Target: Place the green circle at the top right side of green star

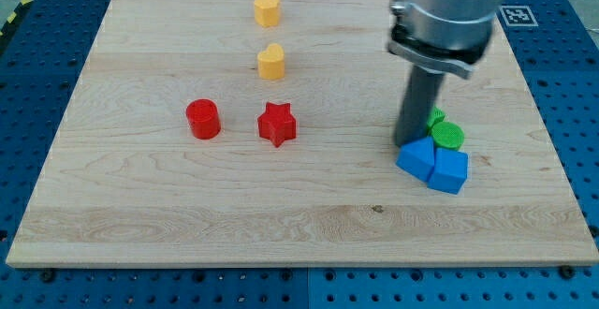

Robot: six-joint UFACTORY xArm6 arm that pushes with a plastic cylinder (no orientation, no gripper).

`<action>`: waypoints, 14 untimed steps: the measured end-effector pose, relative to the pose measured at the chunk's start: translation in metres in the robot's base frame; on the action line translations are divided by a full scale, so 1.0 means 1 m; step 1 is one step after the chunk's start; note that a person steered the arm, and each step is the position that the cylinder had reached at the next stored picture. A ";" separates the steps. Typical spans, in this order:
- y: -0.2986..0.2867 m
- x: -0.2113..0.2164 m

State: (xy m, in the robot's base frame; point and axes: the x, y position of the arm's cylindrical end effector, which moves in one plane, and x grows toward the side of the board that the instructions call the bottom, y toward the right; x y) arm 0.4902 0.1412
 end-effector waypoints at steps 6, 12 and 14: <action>0.084 0.034; 0.122 0.024; 0.092 -0.004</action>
State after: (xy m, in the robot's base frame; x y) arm 0.4863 0.2336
